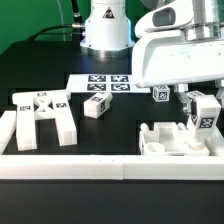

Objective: Assemble chair

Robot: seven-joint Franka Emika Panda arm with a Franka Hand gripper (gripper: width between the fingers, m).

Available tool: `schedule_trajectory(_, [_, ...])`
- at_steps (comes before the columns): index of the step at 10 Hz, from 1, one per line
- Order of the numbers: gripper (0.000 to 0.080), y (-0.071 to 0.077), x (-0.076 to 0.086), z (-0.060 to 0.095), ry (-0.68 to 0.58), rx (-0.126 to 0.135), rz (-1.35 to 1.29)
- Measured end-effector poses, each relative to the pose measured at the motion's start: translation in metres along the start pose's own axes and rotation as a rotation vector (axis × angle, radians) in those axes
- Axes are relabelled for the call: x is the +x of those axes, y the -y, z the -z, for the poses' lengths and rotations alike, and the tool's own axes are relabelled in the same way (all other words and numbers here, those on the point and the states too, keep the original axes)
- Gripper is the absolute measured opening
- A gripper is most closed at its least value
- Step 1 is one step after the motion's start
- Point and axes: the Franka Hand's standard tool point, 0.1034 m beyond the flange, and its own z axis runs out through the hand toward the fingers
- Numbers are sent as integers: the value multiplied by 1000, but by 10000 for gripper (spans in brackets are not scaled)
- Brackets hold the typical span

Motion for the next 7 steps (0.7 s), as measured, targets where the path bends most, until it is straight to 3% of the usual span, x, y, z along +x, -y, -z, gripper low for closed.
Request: schedule_trajectory(7, [290, 3, -10, -10, -32, -1, 6])
